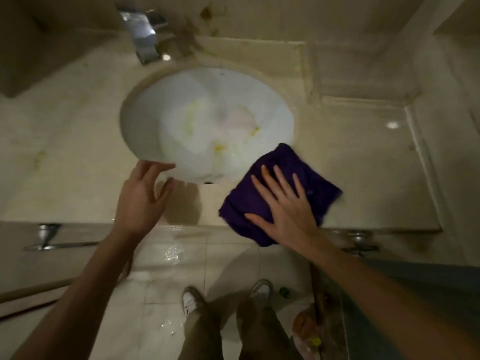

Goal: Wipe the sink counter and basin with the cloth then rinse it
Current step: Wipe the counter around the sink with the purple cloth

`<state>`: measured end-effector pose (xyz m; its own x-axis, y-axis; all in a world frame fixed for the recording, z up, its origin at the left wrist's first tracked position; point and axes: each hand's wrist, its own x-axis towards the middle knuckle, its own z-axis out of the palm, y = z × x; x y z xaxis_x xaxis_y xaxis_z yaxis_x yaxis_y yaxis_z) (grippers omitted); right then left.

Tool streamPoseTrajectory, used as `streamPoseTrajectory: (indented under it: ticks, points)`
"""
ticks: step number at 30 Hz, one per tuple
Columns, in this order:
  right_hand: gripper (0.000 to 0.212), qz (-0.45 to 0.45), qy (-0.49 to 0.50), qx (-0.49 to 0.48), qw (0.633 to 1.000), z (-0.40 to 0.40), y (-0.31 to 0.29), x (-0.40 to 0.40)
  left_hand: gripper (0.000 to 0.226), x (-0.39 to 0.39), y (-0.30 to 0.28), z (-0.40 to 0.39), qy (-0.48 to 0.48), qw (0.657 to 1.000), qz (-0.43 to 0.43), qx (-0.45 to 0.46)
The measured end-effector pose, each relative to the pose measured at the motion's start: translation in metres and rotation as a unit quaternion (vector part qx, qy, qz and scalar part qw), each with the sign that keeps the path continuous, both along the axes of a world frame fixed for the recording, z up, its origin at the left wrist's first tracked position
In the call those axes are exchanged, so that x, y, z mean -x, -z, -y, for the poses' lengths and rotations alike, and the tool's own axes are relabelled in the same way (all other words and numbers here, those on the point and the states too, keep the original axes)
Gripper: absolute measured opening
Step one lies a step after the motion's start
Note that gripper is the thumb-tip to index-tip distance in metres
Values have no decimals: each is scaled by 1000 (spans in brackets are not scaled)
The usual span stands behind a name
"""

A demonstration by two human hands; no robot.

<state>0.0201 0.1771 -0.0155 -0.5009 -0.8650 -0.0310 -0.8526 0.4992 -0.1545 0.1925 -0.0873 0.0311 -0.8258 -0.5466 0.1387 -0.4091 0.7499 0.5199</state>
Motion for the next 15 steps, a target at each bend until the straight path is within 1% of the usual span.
streamPoseTrajectory:
  ticks: [2, 4, 6, 8, 12, 15]
  points:
    - [81, 11, -77, 18, 997, 61, 2, -42, 33, -39, 3, 33, -65, 997, 35, 37]
    - [81, 19, -136, 20, 990, 124, 4, -85, 34, -76, 7, 64, -142, 986, 73, 50]
    - [82, 24, -152, 18, 988, 183, 5, -121, 38, -109, 10, 89, -221, 970, 99, 35]
    - [81, 23, -161, 18, 986, 236, 6, -148, 41, -137, 13, 109, -276, 956, 103, 6]
    - [82, 17, -184, 17, 983, 328, 8, -166, 48, -175, 14, 131, -333, 938, 89, -42]
    - [83, 12, -174, 16, 985, 361, 8, -164, 54, -198, 16, 140, -336, 935, 102, -42]
